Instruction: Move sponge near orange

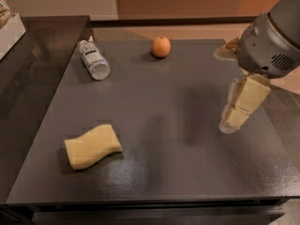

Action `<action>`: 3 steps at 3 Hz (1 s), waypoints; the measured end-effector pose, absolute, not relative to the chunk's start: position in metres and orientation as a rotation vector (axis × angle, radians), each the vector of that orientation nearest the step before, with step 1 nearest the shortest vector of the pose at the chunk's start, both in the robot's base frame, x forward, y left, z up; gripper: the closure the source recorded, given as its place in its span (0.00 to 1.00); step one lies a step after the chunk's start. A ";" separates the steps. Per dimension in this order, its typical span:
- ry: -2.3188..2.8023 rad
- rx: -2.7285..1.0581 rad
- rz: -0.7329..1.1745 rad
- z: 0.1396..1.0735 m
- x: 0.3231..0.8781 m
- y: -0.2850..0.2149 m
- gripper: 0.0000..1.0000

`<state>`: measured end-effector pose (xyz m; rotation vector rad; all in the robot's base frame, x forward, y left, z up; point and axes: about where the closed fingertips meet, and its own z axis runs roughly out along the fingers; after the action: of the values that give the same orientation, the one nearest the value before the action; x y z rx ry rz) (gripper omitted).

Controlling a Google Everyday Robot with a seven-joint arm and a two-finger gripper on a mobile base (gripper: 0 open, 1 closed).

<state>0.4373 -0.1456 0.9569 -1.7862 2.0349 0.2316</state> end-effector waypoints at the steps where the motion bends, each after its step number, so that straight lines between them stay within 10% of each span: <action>1: 1.910 -1.837 0.335 0.954 0.424 -0.099 0.00; 3: 1.734 -1.890 0.442 0.924 0.403 -0.020 0.00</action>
Offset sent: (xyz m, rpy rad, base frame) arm -0.0380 0.1432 -0.0383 0.2215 -0.0169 0.2583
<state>0.4028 -0.0197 0.9244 -1.8903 1.7344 0.4420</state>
